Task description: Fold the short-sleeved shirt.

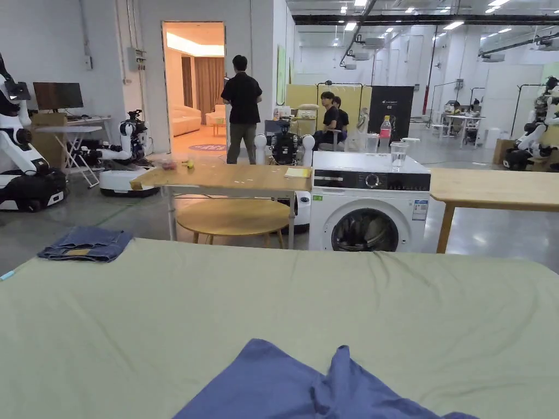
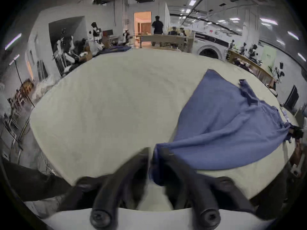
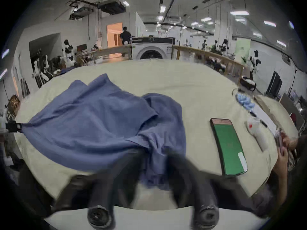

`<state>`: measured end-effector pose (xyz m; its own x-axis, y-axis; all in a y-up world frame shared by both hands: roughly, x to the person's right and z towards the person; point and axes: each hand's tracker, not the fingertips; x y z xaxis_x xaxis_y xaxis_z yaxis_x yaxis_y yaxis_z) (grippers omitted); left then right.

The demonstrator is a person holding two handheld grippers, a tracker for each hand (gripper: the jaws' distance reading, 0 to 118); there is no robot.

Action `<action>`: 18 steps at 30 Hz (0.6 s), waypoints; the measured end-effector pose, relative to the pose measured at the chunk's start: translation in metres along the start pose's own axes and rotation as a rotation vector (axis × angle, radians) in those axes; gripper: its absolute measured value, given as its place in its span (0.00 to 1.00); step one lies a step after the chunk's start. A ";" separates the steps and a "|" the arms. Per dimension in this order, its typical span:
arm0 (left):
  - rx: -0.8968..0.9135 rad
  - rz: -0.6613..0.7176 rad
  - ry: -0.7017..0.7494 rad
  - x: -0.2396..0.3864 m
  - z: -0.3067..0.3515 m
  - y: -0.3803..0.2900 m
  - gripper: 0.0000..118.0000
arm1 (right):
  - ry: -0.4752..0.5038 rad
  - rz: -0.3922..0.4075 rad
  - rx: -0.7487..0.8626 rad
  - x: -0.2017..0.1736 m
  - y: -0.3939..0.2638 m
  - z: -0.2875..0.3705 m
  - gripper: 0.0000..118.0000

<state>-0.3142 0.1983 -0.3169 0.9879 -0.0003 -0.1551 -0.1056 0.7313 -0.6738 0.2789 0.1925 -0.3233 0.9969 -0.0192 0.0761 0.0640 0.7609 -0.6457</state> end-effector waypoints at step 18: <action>0.280 -0.076 -0.156 0.060 0.091 0.069 0.00 | 0.192 0.071 0.440 -0.158 0.074 0.092 0.00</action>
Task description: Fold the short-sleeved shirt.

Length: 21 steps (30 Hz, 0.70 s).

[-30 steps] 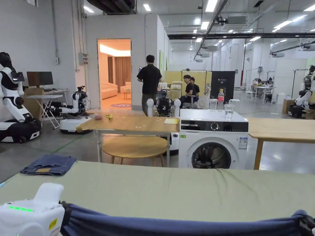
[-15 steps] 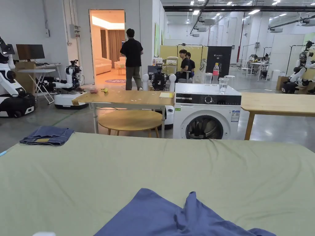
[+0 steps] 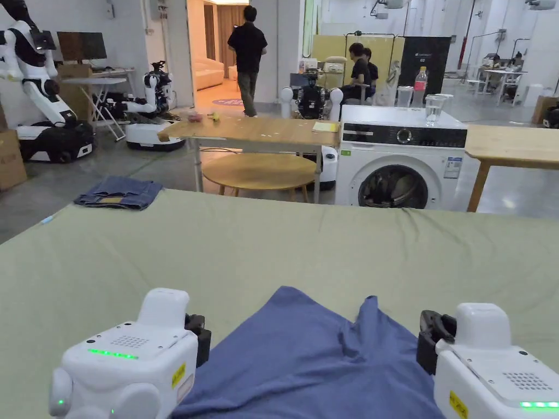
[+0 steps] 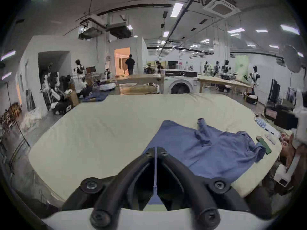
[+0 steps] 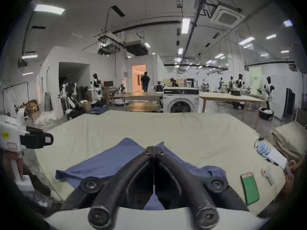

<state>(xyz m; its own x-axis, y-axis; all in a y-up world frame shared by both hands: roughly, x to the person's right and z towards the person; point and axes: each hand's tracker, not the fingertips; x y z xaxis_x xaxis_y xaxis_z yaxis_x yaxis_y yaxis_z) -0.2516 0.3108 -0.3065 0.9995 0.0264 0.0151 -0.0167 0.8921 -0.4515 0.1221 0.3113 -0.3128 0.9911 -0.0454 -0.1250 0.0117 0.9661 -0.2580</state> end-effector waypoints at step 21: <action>-0.370 0.106 -0.080 -0.089 -0.093 -0.122 0.55 | -0.018 0.006 -0.243 0.026 -0.052 -0.087 0.00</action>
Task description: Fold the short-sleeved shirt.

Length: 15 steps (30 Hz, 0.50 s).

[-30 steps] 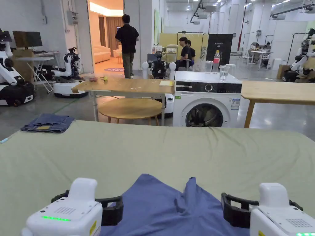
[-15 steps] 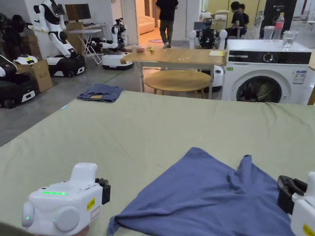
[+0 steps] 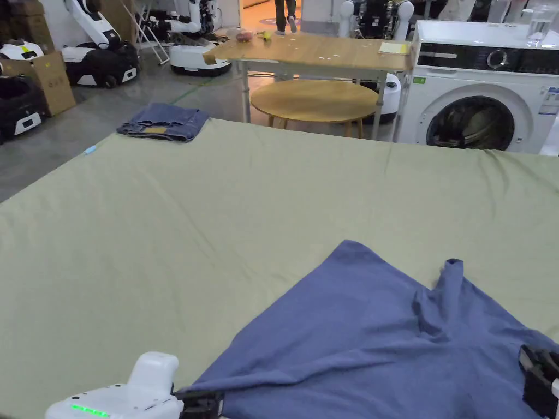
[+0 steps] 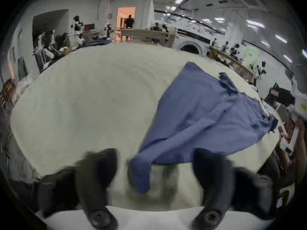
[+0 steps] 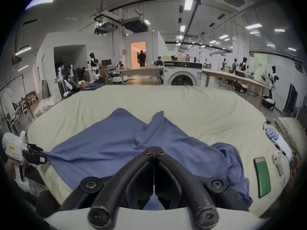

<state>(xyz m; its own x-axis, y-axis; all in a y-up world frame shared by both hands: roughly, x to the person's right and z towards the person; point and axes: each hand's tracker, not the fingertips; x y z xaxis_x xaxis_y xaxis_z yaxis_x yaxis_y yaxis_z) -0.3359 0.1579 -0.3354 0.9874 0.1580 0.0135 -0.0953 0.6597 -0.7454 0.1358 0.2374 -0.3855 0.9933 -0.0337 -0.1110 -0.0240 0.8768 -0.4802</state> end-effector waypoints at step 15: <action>-0.027 0.001 -0.018 0.014 0.013 0.013 0.02 | -0.037 0.132 -0.396 0.109 0.032 -0.205 0.97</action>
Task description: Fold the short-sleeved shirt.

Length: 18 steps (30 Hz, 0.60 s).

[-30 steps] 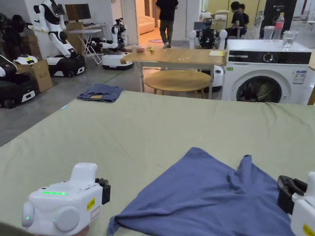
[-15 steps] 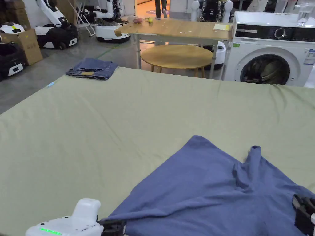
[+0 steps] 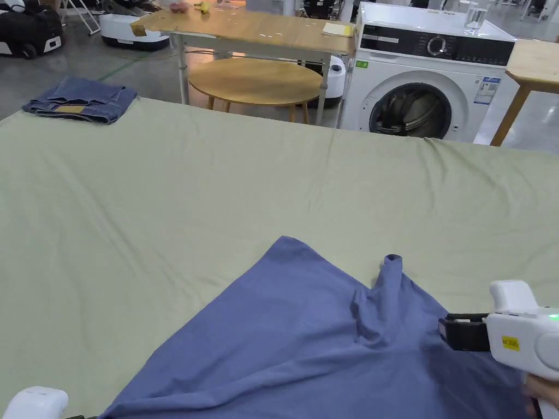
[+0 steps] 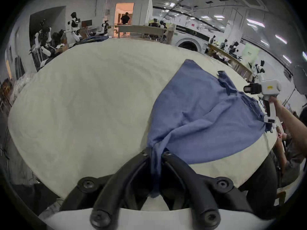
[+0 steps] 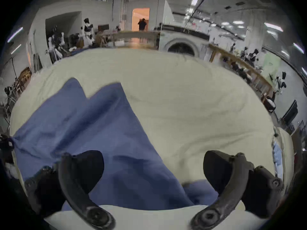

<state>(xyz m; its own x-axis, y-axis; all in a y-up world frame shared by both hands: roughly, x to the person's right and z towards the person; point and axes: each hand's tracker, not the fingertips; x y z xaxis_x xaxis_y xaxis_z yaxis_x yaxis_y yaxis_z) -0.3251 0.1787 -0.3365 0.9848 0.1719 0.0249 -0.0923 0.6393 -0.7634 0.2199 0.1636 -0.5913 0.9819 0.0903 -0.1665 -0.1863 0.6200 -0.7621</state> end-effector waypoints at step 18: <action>0.034 0.014 0.078 0.009 0.001 0.021 0.02 | 0.013 -0.064 0.273 -0.037 -0.014 0.123 0.01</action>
<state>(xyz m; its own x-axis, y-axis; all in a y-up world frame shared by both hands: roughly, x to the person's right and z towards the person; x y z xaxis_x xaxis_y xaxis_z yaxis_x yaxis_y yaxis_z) -0.3182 0.1945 -0.3511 0.9918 0.1227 -0.0371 -0.1096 0.6623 -0.7412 0.1904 0.2474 -0.4974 0.9905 0.0357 -0.1330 -0.1065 0.8111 -0.5752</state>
